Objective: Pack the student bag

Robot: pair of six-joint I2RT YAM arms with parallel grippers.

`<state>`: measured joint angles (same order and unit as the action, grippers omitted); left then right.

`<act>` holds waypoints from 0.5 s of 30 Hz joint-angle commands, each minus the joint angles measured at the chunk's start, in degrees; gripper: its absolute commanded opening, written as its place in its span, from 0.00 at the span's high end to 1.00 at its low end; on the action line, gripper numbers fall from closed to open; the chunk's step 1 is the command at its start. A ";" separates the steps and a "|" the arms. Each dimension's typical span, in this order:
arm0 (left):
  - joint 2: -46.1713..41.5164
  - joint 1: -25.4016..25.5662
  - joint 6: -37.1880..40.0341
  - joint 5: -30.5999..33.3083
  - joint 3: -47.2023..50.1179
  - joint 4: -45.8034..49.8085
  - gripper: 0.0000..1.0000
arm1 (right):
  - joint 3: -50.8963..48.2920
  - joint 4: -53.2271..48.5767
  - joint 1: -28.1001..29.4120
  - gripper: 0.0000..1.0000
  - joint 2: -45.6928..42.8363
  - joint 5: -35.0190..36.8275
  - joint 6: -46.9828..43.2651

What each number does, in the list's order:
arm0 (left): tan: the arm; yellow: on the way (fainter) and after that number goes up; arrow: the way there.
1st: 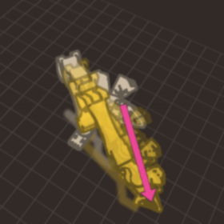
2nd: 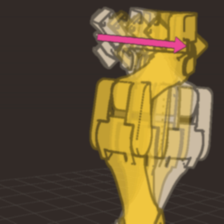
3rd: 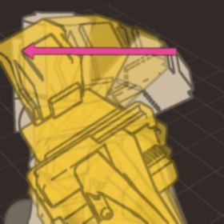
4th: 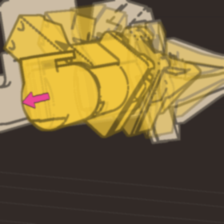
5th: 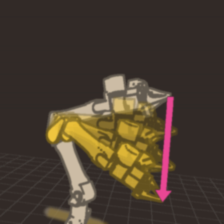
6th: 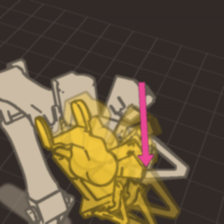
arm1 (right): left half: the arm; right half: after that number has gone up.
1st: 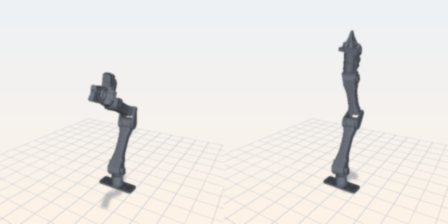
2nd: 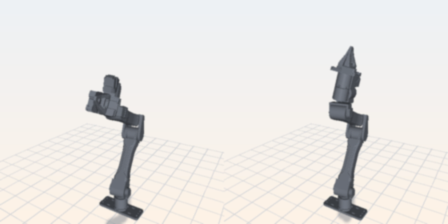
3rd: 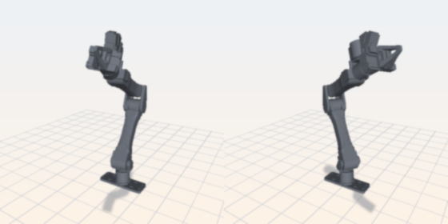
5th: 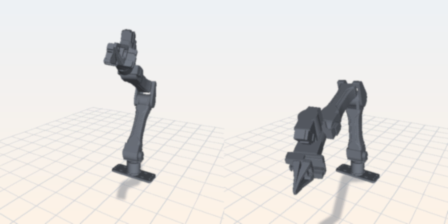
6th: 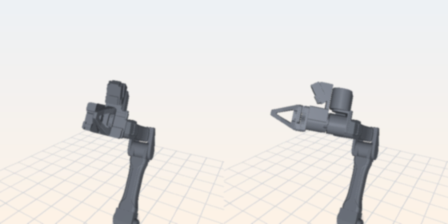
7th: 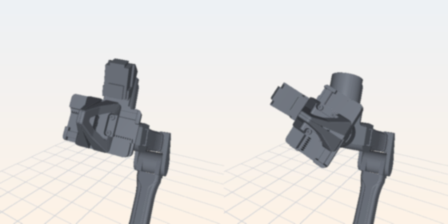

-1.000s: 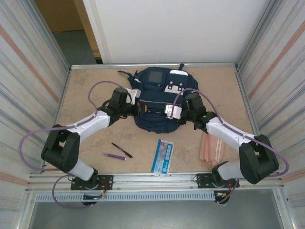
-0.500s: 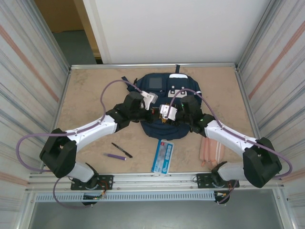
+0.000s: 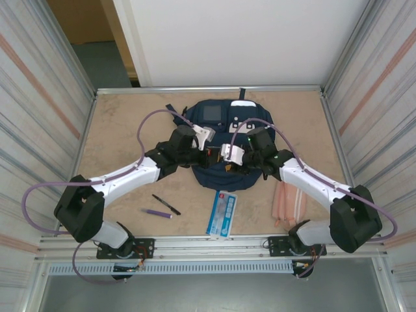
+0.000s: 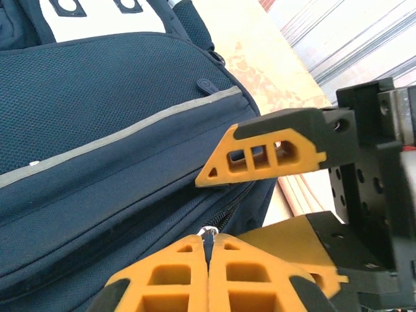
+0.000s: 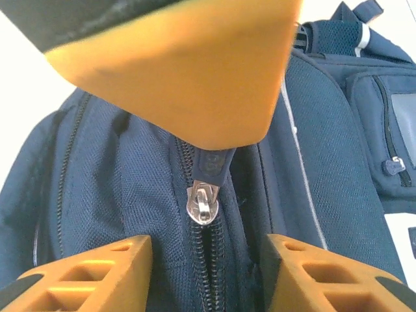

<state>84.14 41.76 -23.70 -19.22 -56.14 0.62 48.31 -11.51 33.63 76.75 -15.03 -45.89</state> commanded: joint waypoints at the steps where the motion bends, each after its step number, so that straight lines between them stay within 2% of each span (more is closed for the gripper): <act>1: -4.65 -0.65 2.13 1.43 -2.42 0.10 1.00 | -2.49 2.92 1.66 0.64 0.97 7.35 -1.44; 3: -5.38 -1.54 3.16 2.14 -2.01 2.16 1.00 | -2.47 2.69 1.92 0.79 0.08 6.01 -2.43; 5: -6.35 -2.79 3.67 4.02 0.90 0.27 1.00 | -2.72 2.28 2.08 0.94 -1.54 4.65 -3.60; 10: -7.33 -11.98 4.18 4.50 7.85 -3.63 1.00 | -3.34 1.96 1.79 1.00 -5.51 -2.24 -5.36; 13: -9.97 -17.62 7.32 12.69 9.07 -0.14 1.00 | -2.08 0.98 1.95 1.00 -6.15 -1.61 -6.71; 15: -10.91 -20.92 5.68 13.40 9.37 0.28 1.00 | -3.03 3.89 1.67 1.00 -6.00 -1.30 -8.78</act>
<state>75.83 27.22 -19.90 -17.30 -47.40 0.32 45.52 -5.98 35.90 73.54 -14.37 -50.78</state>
